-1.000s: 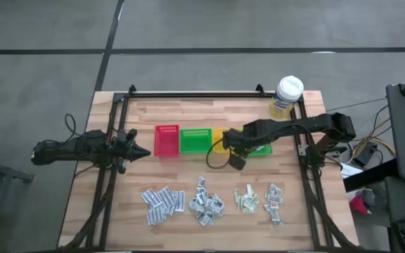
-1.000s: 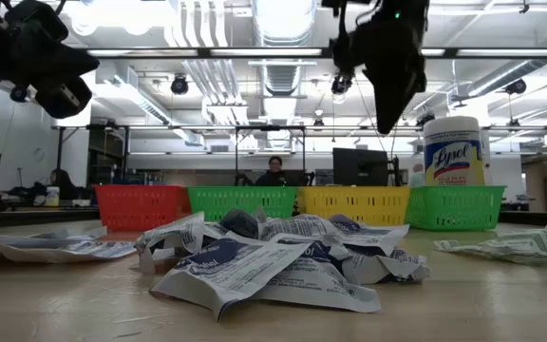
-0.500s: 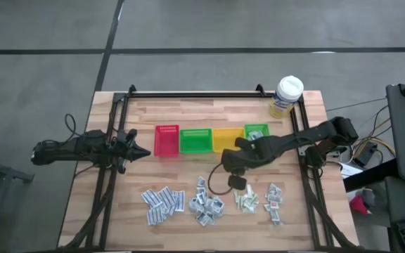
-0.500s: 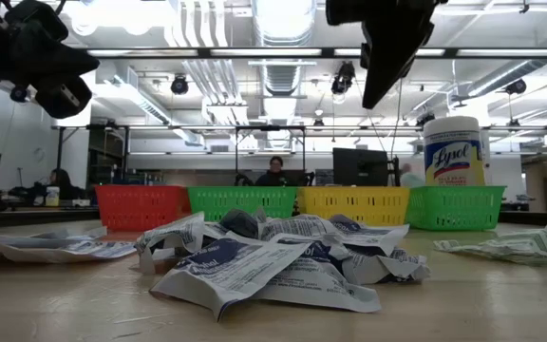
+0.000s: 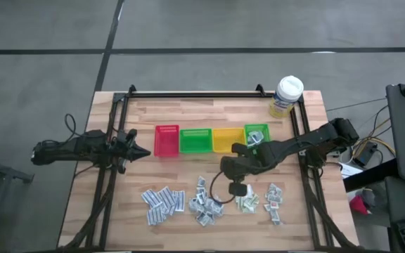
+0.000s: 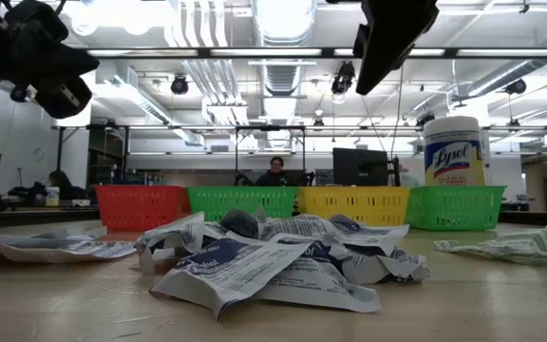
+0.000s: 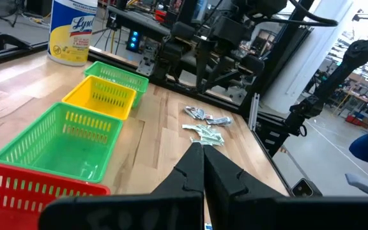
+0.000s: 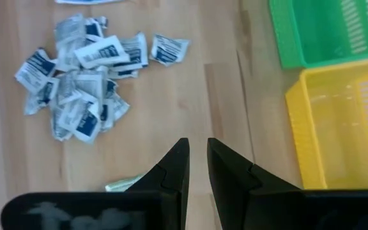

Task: Pick & Place First Aid Supplies
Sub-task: Put the blue alcohol pad into the right green bin

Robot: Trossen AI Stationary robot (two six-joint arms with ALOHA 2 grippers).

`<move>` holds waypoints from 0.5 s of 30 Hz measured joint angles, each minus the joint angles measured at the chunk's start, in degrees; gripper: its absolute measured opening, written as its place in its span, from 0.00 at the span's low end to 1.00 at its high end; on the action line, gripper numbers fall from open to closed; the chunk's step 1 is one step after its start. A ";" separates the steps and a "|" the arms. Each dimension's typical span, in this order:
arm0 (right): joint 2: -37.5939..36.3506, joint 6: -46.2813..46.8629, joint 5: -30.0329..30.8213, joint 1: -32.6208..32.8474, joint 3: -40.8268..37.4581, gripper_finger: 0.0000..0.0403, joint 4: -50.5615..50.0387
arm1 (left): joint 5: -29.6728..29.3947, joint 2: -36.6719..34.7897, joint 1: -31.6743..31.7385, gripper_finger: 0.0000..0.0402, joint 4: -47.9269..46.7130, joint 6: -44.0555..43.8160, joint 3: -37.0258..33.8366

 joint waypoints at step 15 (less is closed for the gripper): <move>0.06 -0.09 -0.07 2.97 -0.02 0.13 3.44 | 0.00 0.00 -0.02 0.00 0.00 0.00 0.00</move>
